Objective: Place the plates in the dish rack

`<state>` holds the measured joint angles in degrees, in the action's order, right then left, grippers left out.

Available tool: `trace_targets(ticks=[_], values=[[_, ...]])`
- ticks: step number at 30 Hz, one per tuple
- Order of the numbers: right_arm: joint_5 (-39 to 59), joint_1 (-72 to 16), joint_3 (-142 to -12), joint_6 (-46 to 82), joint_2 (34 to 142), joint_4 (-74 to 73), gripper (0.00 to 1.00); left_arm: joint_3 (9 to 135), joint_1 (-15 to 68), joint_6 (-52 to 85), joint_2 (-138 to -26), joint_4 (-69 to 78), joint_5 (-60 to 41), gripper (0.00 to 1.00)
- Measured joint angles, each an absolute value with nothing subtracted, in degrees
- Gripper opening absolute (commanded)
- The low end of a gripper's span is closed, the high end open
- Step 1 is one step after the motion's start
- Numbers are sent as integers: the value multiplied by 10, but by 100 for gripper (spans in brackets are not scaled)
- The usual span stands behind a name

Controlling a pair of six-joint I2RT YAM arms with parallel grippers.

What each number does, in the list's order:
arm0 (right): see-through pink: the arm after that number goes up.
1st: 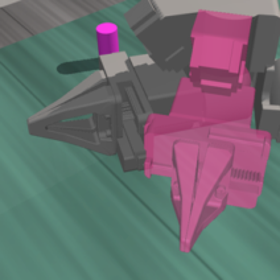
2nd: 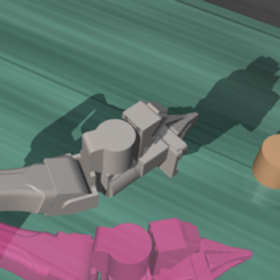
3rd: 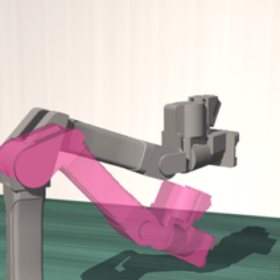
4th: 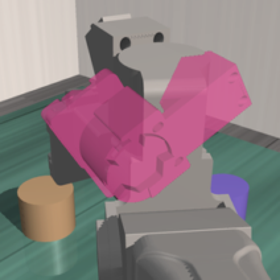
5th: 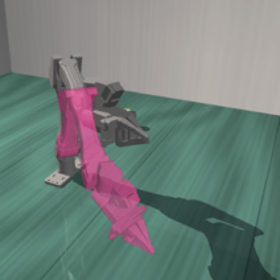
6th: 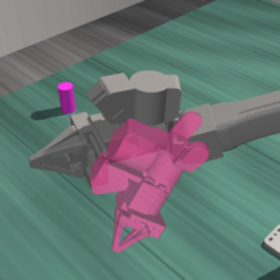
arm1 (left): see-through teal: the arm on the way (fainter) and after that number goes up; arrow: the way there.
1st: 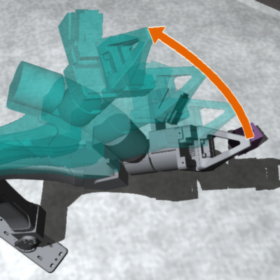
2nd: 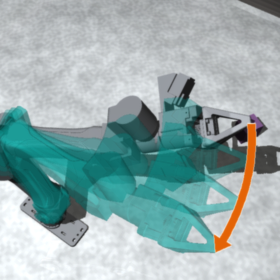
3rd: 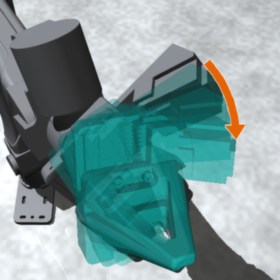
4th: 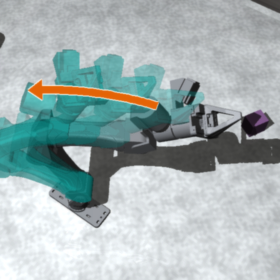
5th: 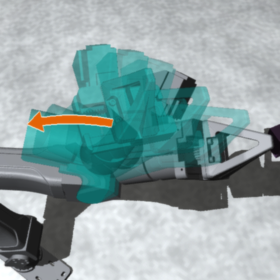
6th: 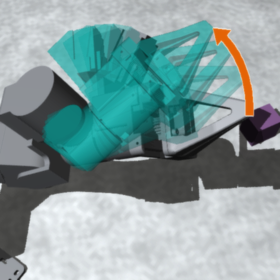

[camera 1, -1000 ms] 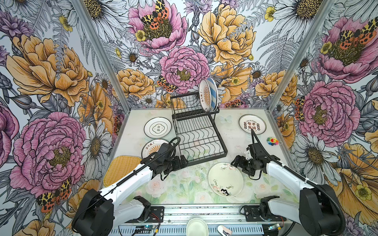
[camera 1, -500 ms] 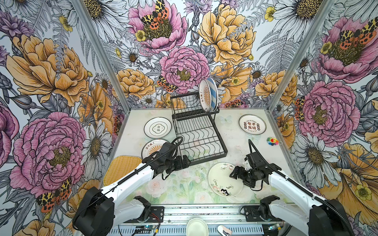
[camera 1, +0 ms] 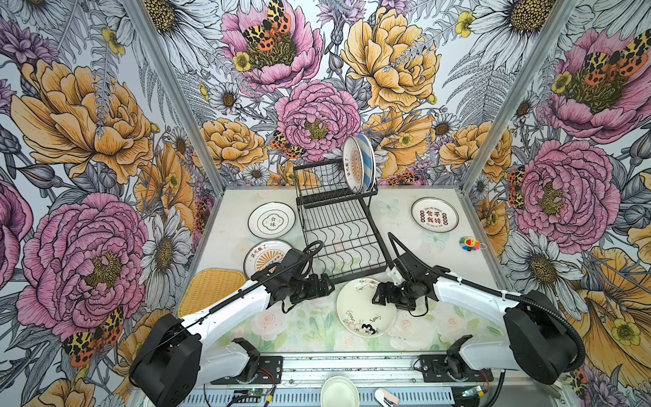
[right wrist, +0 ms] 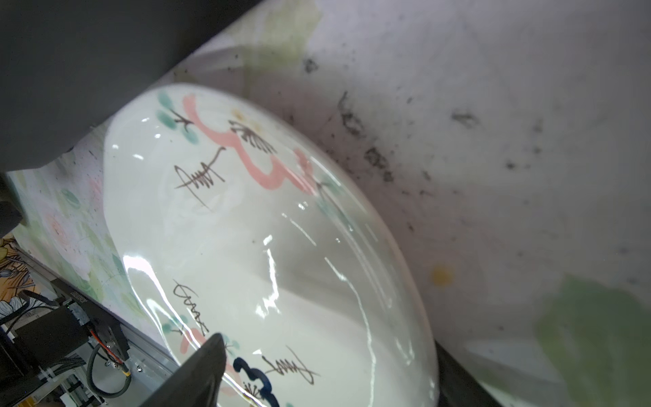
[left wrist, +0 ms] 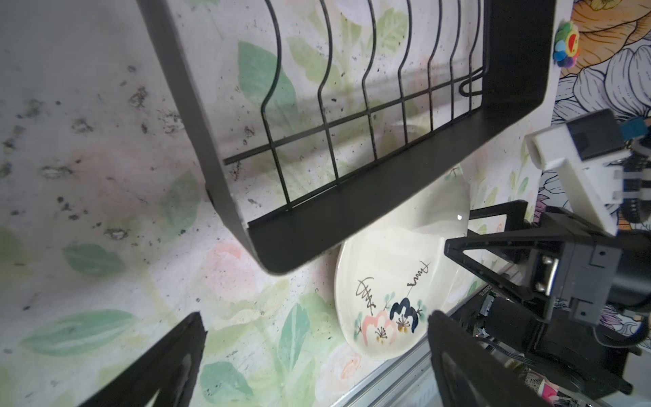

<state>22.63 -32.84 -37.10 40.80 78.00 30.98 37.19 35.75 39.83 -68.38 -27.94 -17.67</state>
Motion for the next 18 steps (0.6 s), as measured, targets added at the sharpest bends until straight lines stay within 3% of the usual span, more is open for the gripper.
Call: trace_targets(ticks=[11, 18], values=[[244, -380, -396, 407, 814, 277, 84, 372, 381, 393, -724, -281, -186, 97], [266, -338, -373, 404, 777, 265, 82, 372, 392, 389, -762, -280, -187, 91]])
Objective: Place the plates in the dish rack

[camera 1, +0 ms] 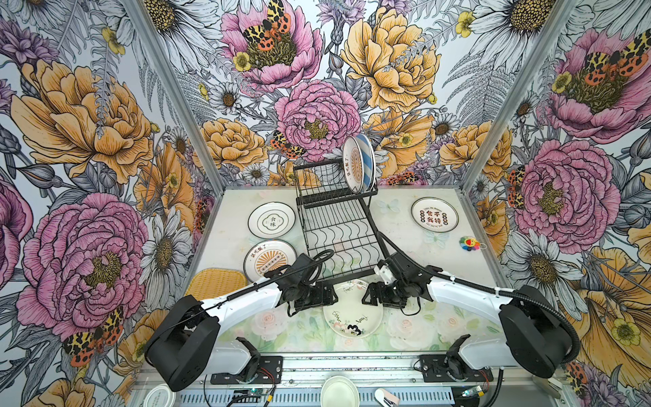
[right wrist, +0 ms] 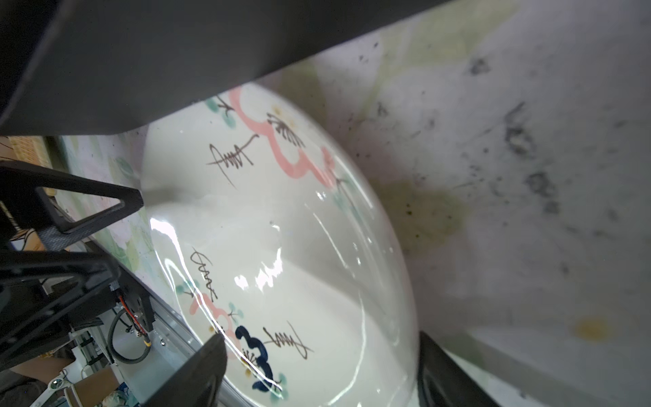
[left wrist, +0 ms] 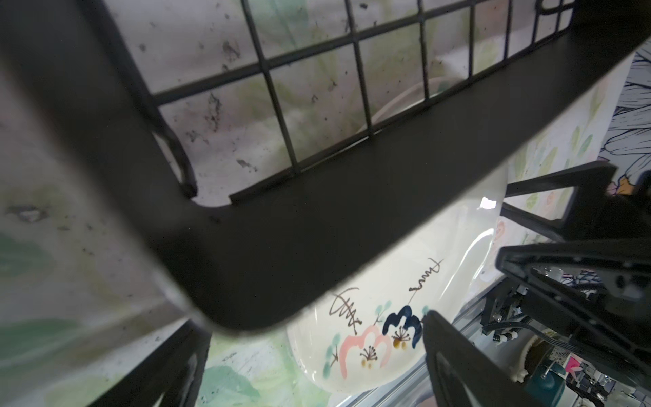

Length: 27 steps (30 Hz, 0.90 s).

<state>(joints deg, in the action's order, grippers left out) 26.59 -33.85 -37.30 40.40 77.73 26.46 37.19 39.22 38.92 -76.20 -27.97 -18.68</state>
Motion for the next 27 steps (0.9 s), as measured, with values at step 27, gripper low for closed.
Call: trace_targets(ticks=[27], values=[[334, -295, -373, 329, 825, 243, 79, 447, 430, 375, -897, -224, -234, 74]])
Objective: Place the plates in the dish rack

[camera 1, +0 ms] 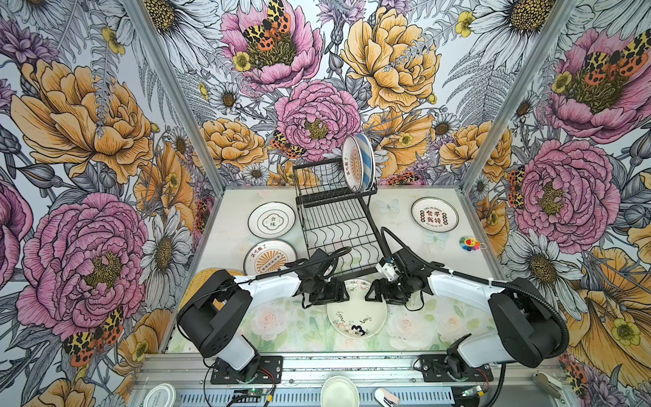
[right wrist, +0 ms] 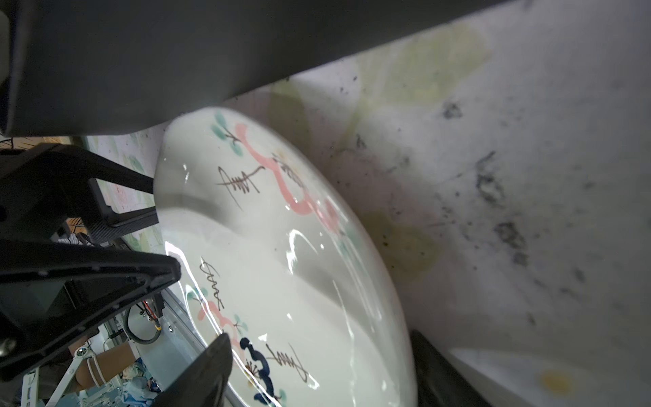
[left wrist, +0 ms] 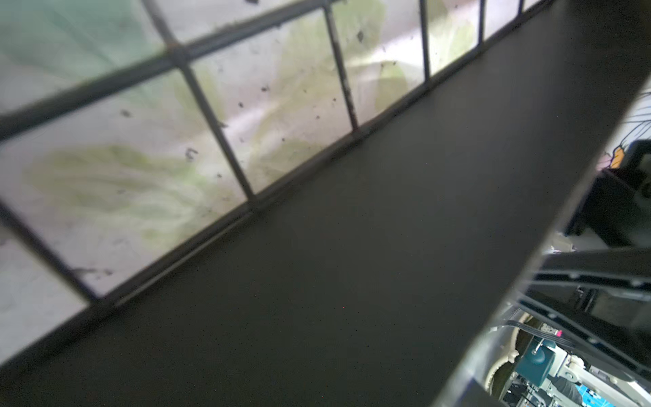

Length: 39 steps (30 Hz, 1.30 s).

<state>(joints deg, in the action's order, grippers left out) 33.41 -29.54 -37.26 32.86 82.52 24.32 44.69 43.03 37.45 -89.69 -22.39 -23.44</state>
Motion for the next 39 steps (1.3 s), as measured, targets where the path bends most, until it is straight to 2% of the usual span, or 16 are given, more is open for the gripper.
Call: trace_targets(ticks=[20, 30, 39], values=[[376, -276, -291, 341, 759, 196, 77, 436, 435, 375, -892, -222, -265, 70], [391, -275, -267, 363, 735, 191, 76, 430, 433, 381, -886, -222, -266, 55], [405, -298, -272, 386, 754, 172, 75, 430, 433, 388, -898, -211, -264, 51]])
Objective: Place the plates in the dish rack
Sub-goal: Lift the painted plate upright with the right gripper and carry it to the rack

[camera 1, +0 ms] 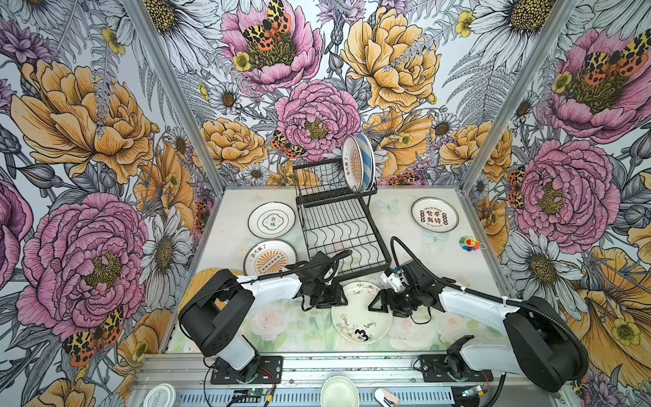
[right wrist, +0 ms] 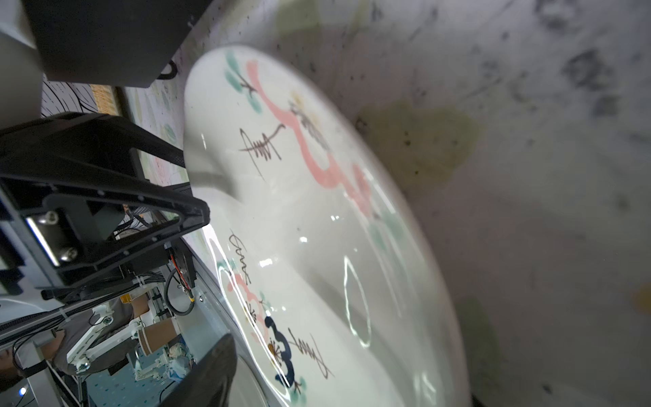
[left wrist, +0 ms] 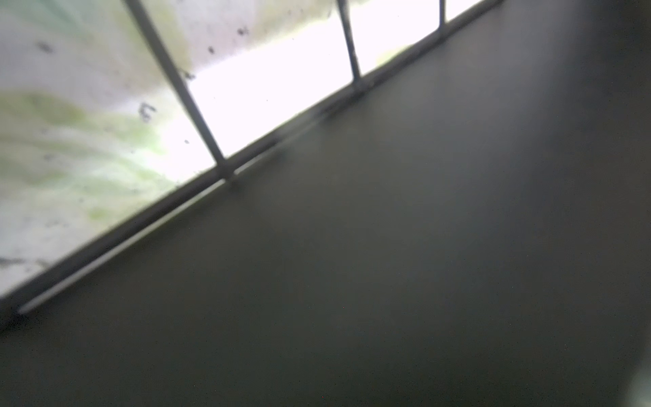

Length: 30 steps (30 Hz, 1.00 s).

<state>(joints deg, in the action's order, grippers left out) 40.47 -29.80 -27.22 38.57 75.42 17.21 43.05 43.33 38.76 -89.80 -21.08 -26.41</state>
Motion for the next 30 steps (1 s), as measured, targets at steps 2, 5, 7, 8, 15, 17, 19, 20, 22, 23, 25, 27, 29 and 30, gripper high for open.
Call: trace_targets(ticks=[2, 5, 7, 8, 15, 17, 19, 20, 22, 23, 25, 27, 29, 30], values=[[410, -302, -276, 388, 762, 168, 75, 430, 433, 390, -898, -209, -264, 51], [418, -304, -279, 392, 771, 160, 73, 428, 433, 391, -898, -205, -264, 51], [423, -305, -280, 394, 776, 155, 69, 428, 433, 391, -898, -203, -264, 51], [423, -305, -280, 394, 778, 153, 66, 427, 433, 391, -898, -203, -264, 51], [416, -307, -279, 396, 785, 158, 42, 427, 433, 390, -898, -201, -264, 51], [414, -308, -279, 397, 785, 160, 37, 427, 433, 391, -898, -201, -264, 51], [412, -308, -279, 397, 785, 160, 29, 427, 433, 390, -898, -201, -264, 53], [418, -308, -279, 398, 785, 160, 26, 426, 433, 390, -898, -200, -262, 54], [440, -306, -279, 392, 783, 158, 19, 425, 432, 390, -895, -202, -261, 58], [452, -305, -279, 391, 779, 157, 16, 424, 431, 390, -893, -203, -260, 61], [459, -307, -279, 390, 771, 151, 7, 420, 427, 392, -886, -202, -260, 65], [460, -309, -279, 390, 771, 148, 0, 414, 426, 392, -879, -196, -262, 70], [459, -309, -279, 392, 768, 143, 0, 405, 422, 396, -869, -194, -265, 73], [456, -310, -278, 395, 766, 143, 0, 401, 420, 398, -863, -195, -265, 75]])
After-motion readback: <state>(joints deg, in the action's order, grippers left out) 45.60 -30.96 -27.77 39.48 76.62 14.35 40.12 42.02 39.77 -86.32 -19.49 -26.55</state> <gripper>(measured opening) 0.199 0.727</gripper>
